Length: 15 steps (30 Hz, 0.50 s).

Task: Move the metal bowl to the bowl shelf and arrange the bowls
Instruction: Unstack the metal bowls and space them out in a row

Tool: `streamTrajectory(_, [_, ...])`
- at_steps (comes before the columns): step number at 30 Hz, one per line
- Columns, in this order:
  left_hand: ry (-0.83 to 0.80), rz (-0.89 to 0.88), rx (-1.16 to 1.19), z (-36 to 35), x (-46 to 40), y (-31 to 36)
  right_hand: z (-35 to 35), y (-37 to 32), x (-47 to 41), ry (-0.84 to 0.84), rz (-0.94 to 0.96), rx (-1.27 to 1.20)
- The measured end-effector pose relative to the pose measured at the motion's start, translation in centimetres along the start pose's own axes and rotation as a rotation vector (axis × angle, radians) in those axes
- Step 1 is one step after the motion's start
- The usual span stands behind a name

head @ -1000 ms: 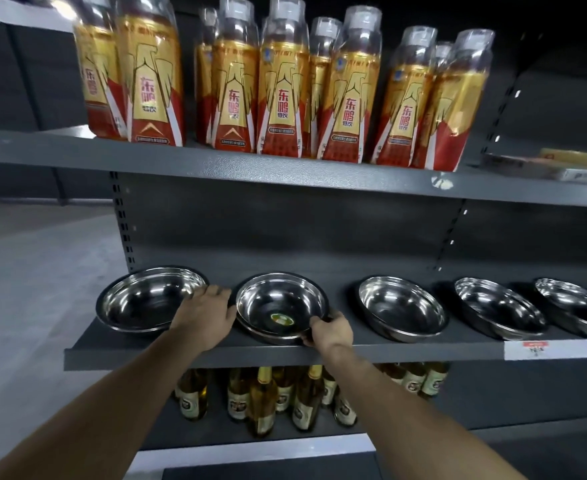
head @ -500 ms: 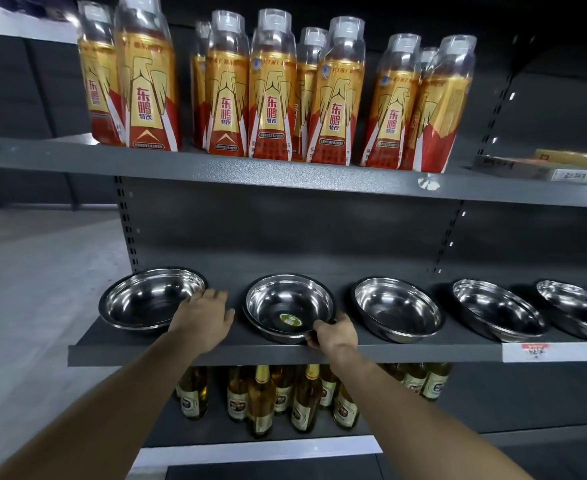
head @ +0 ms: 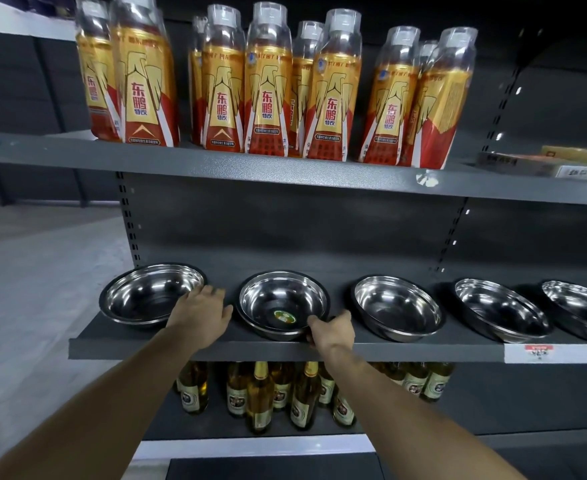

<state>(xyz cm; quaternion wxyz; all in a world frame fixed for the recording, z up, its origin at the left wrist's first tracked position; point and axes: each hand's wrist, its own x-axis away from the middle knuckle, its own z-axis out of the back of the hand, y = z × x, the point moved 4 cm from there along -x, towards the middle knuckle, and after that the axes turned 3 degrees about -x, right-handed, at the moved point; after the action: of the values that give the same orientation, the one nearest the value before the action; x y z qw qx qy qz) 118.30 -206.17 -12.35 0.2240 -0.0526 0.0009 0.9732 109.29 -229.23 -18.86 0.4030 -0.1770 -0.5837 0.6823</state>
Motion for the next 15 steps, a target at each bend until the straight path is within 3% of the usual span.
streamTrajectory(4, [0.002,0.008,-0.011,0.2,0.0,-0.2,0.5,-1.8,0.5,0.103,0.202,0.021])
streamTrajectory(10, [0.001,0.070,-0.040,0.9,1.2,-2.4,-4.0,-4.4,2.2,-0.142,0.226,-0.208])
streamTrajectory(15, [-0.025,0.174,-0.054,0.9,3.6,-6.5,-10.2,-4.5,5.4,-0.389,0.200,-0.184])
